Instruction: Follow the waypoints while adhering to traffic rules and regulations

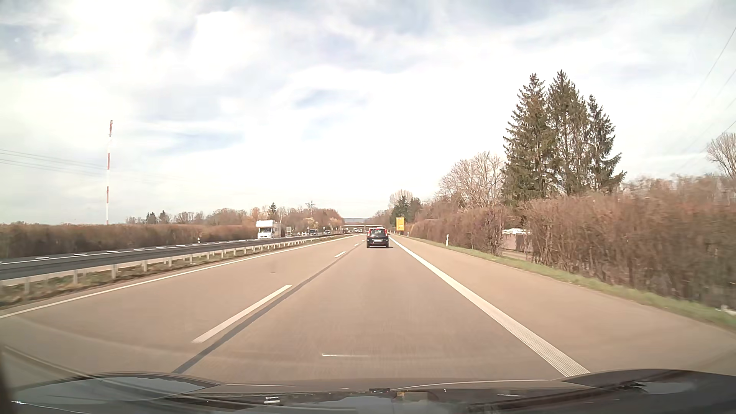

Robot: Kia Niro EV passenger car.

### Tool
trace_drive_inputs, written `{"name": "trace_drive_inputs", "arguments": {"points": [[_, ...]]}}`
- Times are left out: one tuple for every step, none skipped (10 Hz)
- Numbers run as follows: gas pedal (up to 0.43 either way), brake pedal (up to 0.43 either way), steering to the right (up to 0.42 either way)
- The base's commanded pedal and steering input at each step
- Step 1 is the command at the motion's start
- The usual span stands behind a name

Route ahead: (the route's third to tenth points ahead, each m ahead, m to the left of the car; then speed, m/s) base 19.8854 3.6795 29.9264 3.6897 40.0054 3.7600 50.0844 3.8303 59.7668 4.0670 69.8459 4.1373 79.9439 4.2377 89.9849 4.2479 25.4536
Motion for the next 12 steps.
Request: {"name": "trace_drive_inputs", "arguments": {"points": [[0.197, 0.000, 0.002], [0.197, 0.000, 0.002], [0.197, 0.000, 0.002], [0.197, 0.000, 0.002], [0.197, 0.000, 0.002], [0.197, 0.000, 0.001], [0.197, 0.000, 0.001], [0.197, 0.000, 0.001], [0.197, 0.000, 0.001], [0.197, 0.000, 0.000], [0.197, 0.000, 0.001], [0.197, 0.000, 0.000]]}}
